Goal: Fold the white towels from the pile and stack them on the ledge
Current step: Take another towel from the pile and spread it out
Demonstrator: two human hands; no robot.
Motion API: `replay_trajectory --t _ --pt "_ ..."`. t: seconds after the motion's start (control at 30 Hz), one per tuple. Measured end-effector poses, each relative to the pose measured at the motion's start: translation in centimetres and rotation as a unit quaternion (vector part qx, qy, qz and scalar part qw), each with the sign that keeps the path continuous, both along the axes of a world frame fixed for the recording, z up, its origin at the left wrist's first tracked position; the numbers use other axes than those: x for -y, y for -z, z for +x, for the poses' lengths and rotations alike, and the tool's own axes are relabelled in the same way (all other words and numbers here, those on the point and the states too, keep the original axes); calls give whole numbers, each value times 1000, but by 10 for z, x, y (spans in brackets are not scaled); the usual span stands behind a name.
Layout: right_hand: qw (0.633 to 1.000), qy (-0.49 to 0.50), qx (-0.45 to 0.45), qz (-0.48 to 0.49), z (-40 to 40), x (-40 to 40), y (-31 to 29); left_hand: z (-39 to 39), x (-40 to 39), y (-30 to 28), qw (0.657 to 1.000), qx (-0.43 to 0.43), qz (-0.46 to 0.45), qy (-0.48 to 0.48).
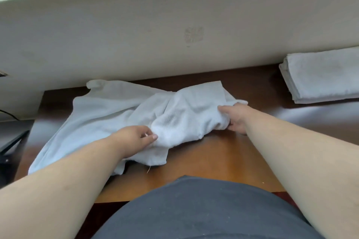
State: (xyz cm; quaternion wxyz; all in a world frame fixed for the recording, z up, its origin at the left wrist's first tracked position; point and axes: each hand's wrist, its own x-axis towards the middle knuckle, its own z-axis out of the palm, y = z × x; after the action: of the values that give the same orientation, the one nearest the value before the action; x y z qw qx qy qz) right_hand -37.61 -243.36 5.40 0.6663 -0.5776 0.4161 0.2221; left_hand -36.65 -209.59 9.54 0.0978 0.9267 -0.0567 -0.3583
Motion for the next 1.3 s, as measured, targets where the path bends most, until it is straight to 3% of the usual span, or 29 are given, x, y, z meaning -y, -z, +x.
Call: replay_trajectory --t 0.1,0.27,0.33,0.47,0.6,0.7,0.8,0.9,1.03,1.17,1.3 --pt "998 -7 -51 -27 -8 6 15 7 11 -4 999 -1 1 46" --pt "990 -28 -99 -94 -17 1 35 71 49 1 981 180 -38 62" --pt "983 -33 -101 -152 -19 -4 34 110 69 11 984 156 -30 78" --pt "957 29 -36 -288 -37 -16 20 164 88 36 969 101 85 210" --pt "942 83 56 -320 -59 -23 11 183 80 58 946 38 117 299" --pt "950 80 40 -298 -77 -10 15 193 57 62 969 70 11 236" --pt "945 -22 -85 -314 -102 15 27 204 33 55 980 139 -48 135" --pt "936 -127 -204 -258 -110 24 30 210 28 49 980 149 -78 109" --pt "927 -119 -101 -340 -68 26 18 202 33 40 980 143 -104 96" --pt "952 -91 -46 -288 -1 15 10 185 23 25 974 145 -161 67" --pt "977 23 -49 -204 39 9 13 172 12 9 970 177 -151 66"
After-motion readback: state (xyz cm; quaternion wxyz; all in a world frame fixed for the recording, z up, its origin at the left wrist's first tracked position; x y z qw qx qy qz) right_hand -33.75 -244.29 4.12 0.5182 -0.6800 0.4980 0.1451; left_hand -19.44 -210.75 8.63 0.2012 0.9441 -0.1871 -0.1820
